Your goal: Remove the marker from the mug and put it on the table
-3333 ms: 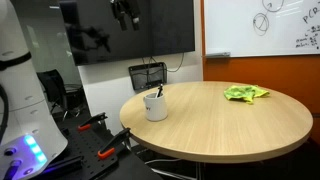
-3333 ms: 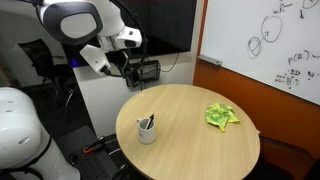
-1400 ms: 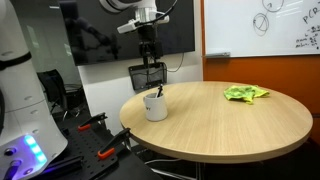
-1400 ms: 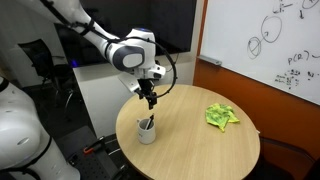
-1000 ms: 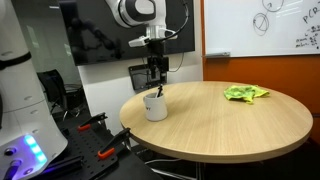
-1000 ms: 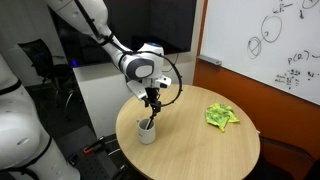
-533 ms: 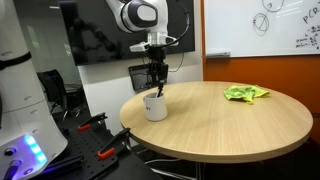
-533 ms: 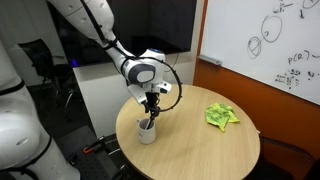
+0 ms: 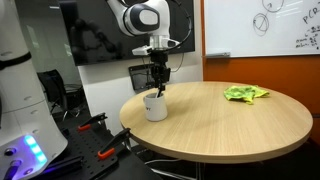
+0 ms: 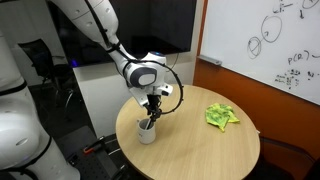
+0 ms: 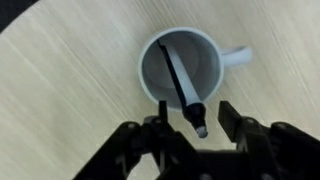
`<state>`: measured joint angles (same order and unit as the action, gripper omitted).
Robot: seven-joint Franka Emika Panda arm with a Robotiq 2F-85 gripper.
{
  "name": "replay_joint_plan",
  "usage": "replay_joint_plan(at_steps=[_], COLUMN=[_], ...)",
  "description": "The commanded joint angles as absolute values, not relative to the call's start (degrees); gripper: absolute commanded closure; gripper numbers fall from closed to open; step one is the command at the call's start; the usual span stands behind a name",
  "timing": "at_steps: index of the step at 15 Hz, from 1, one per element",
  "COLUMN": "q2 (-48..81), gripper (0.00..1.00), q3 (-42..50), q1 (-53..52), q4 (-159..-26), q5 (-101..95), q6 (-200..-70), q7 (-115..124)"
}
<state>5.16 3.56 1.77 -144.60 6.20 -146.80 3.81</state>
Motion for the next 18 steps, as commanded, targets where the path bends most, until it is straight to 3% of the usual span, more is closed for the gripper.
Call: replay_joint_plan(at_steps=[1,2,4,7,8,18], q2=[6.4,6.6,6.7,6.9,6.9,-1.0], gripper=[0.43,0.48,0.76,0.97,0.93,0.93], q3=[3.0,3.0,3.0,2.8,2.8,3.2], q1=[2.2,2.2,2.2,2.2,2.2,1.7], q4=[-143.8,-143.7,-143.6,-143.5,-143.5,-143.0], q5=[7.4,7.3,7.4,7.5,7.4,2.8], q6=[-148.0,-148.0,-148.0,-148.1,-148.1,-138.2], q7=[3.3,3.4,3.0,2.6,2.6,7.1])
